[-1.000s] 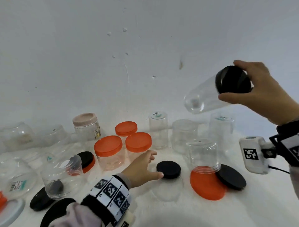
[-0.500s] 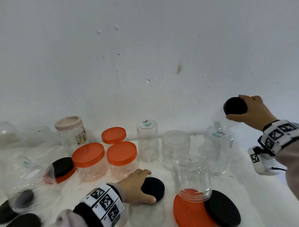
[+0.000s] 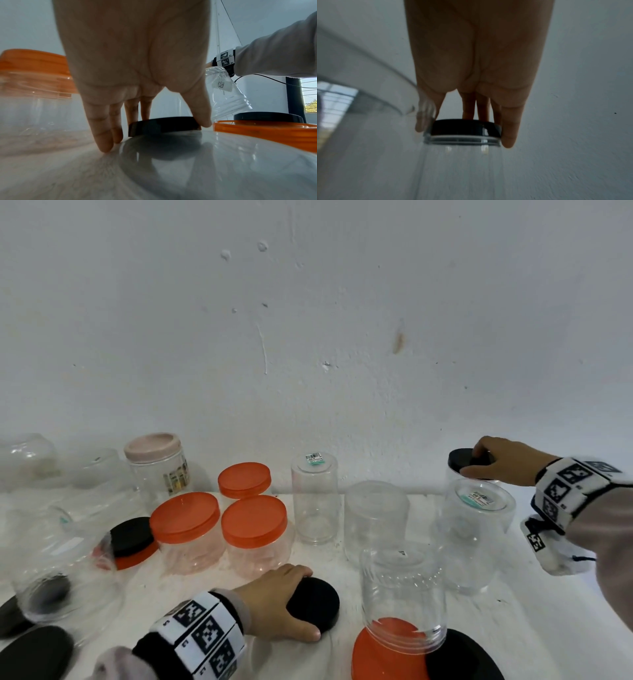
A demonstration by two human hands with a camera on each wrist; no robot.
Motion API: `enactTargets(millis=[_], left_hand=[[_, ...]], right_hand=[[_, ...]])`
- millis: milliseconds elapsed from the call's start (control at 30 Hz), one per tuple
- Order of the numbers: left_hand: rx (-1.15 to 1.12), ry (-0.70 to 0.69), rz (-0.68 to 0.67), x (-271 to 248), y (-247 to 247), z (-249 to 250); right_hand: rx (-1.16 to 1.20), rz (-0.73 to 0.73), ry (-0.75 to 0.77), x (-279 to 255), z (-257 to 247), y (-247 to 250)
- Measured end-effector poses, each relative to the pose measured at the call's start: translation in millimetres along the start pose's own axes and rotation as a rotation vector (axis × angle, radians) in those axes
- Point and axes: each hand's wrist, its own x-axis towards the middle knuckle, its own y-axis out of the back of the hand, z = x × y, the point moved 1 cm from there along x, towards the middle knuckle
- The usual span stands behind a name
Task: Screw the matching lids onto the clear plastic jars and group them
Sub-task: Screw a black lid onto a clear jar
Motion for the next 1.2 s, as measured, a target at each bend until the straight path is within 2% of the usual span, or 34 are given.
enactTargets(millis=[233, 333, 433, 567, 700, 800, 1033, 1200], left_hand=[[-0.039, 0.001, 0.055, -1.3, 1.0, 3.7], [-0.067, -0.007, 0.103, -3.3, 4.9, 6.6], [-0.096, -0.013, 0.145, -6.2, 8.9, 7.3], [-0.132, -0.018, 0.191, -13.9, 11.2, 3.0], [-0.197, -0.041, 0.248, -24.1, 12.9, -7.5], [-0.247, -0.061, 0.291, -33.4, 13.9, -16.7], [-0.317, -0.122, 0.376, -55.8, 18.7, -37.4], [-0.412, -0.143, 0.414, -72.6, 21.1, -54.0]], right_hand=[[-0.111, -0.092, -0.037, -17.2, -14.8, 11.9], [-0.140, -0.130, -0.108, -31.2, -22.9, 9.0], [-0.150, -0.149, -0.107, -42.7, -31.2, 0.2], [-0.043, -0.080, -0.134, -52.0, -40.3, -3.8], [-0.044, -0.061, -0.132, -63.8, -47.4, 0.7], [-0.027, 0.021, -0.051, -78.7, -53.5, 7.7], [0.043, 0.218, -0.072, -118.1, -75.0, 33.5], [-0.030, 0.350, -0.037, -145.7, -93.9, 47.2]])
